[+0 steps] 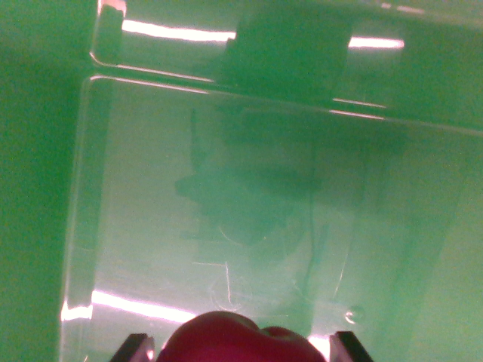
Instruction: Pick fruit
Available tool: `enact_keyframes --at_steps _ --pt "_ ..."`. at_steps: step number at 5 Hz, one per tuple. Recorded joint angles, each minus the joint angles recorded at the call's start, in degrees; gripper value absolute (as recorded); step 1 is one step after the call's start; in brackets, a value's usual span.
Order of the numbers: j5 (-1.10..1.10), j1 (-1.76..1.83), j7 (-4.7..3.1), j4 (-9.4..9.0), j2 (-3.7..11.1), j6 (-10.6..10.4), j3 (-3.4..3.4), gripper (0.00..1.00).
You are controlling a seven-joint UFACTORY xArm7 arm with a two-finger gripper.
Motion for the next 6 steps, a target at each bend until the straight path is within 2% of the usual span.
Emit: enact_keyframes --at_steps 2,3,4,5,6 --pt "0.01 -0.01 -0.01 3.23 -2.24 5.5 0.01 1.00" --pt "0.01 -0.01 -0.01 3.23 -2.24 5.5 0.01 1.00" --pt "0.01 -0.01 -0.01 4.76 -3.29 8.1 0.01 1.00" --pt "0.01 -0.01 -0.01 4.76 -3.29 8.1 0.01 1.00" --pt "0.01 -0.01 -0.01 6.35 -4.39 10.7 0.01 1.00"
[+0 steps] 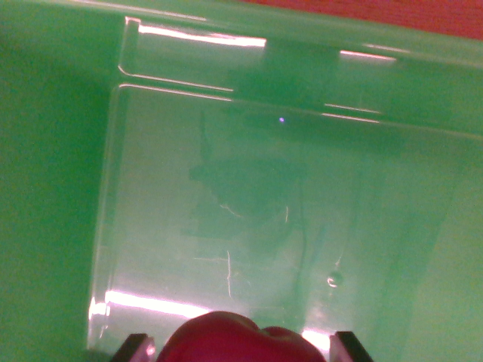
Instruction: Pick fruit
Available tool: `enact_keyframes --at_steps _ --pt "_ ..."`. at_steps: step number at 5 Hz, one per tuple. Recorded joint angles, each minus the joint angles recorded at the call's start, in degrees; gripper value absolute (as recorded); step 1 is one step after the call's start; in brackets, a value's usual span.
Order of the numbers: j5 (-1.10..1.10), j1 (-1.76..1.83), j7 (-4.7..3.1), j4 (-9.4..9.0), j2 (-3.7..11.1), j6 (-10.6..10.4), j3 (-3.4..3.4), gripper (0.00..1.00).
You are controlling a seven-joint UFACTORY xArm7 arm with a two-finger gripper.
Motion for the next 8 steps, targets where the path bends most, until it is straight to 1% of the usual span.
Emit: enact_keyframes --at_steps 1,2,3,4,5,6,8 --pt "0.00 0.00 0.00 1.59 -1.10 2.7 0.00 1.00" --pt "0.00 0.00 0.00 1.59 -1.10 2.7 0.00 1.00" --pt "0.01 0.00 -0.01 3.00 -2.07 5.1 0.00 1.00" --pt "0.01 0.00 -0.01 3.00 -2.07 5.1 0.00 1.00" --pt "0.01 -0.01 -0.01 4.42 -3.06 7.5 0.01 1.00" --pt "0.01 -0.01 -0.01 4.42 -3.06 7.5 0.01 1.00" --pt "0.02 -0.01 -0.01 6.90 -4.77 11.7 0.01 1.00"
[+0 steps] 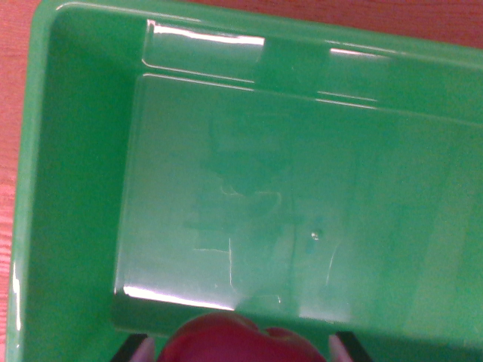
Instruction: Pick fruit
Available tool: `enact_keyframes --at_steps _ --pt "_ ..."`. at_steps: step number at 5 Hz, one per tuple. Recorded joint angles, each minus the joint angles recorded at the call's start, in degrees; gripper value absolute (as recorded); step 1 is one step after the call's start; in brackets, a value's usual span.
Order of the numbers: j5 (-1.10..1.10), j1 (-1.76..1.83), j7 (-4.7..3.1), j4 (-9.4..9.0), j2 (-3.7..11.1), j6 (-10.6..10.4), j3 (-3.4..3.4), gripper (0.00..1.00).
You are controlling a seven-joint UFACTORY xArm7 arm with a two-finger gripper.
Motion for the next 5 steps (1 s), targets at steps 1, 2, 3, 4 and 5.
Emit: enact_keyframes --at_steps 1,2,3,4,5 --pt "0.00 0.00 0.00 0.00 0.00 0.0 0.00 1.00" --pt "0.00 0.00 0.00 1.01 -0.70 1.7 0.00 1.00" --pt "0.00 0.00 0.00 1.01 -0.70 1.7 0.00 1.00" --pt "0.00 0.00 0.00 1.87 -1.30 3.2 0.00 1.00" --pt "0.00 0.00 0.00 1.87 -1.30 3.2 0.00 1.00"
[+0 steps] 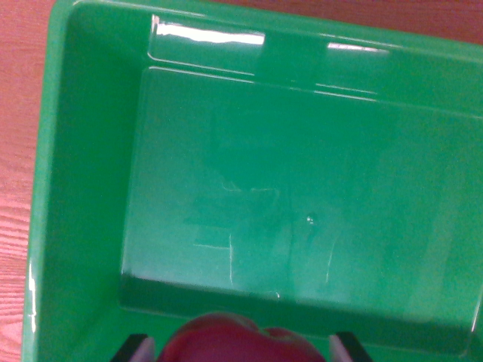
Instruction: Pick fruit
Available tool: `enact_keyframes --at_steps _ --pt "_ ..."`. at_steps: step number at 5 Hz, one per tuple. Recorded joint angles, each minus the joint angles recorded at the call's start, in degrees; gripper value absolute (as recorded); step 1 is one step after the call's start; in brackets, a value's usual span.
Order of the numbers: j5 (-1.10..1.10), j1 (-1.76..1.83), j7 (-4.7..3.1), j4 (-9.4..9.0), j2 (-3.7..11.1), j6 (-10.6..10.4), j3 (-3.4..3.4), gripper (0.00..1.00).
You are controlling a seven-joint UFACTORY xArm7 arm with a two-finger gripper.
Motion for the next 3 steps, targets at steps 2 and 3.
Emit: enact_keyframes --at_steps 2,3 --pt "0.00 0.00 0.00 0.68 -0.47 1.1 0.00 1.00" --pt "0.00 0.00 0.00 1.17 -0.81 2.0 0.00 1.00"
